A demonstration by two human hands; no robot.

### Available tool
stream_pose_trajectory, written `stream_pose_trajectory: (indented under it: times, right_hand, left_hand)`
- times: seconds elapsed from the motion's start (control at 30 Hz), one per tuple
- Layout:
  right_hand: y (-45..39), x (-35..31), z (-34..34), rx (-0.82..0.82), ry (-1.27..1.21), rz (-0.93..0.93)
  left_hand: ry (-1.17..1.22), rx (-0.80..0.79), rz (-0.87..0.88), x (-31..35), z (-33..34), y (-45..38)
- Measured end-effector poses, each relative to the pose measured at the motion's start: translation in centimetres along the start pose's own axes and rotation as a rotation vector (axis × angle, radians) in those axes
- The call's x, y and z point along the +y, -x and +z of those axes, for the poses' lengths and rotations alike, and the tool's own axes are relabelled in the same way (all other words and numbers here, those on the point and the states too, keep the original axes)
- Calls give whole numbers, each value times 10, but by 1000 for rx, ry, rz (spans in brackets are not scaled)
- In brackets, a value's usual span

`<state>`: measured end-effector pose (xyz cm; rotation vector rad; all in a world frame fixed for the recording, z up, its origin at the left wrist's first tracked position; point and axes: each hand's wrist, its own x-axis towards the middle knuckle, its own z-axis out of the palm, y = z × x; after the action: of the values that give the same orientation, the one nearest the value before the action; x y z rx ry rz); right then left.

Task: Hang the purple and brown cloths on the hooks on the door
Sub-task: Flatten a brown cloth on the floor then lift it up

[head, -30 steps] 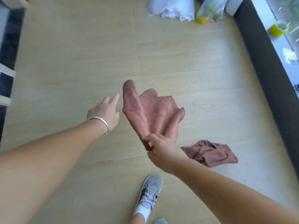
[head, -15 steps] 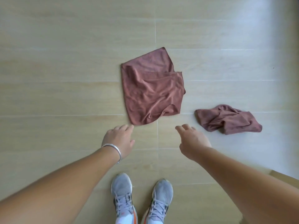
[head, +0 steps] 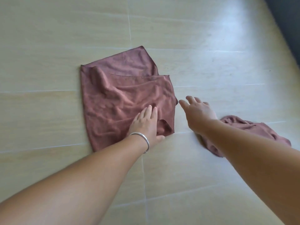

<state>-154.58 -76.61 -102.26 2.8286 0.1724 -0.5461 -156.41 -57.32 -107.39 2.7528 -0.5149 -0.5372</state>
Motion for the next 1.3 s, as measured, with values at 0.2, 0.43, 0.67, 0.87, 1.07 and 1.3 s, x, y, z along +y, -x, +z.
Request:
stream_pose_trajectory:
  times: [0.2, 0.43, 0.67, 0.87, 1.07, 1.3]
  right_hand:
    - [-72, 12, 25, 109, 60, -57]
    - [-72, -15, 44, 116, 39, -183]
    - [-68, -11, 60, 283, 95, -506]
    - [-70, -28, 65, 374, -28, -592]
    - [-62, -54, 71, 460, -143, -615]
    - [-60, -64, 36, 432, -135, -517]
  left_hand:
    - [-118, 70, 202, 20, 54, -34]
    - [-168, -31, 349, -18, 50, 30]
    - [-148, -119, 237, -77, 29, 57]
    - [-265, -235, 180, -91, -16, 57]
    - [-338, -323, 92, -139, -111, 71]
    - [-203, -150, -7, -183, -161, 106]
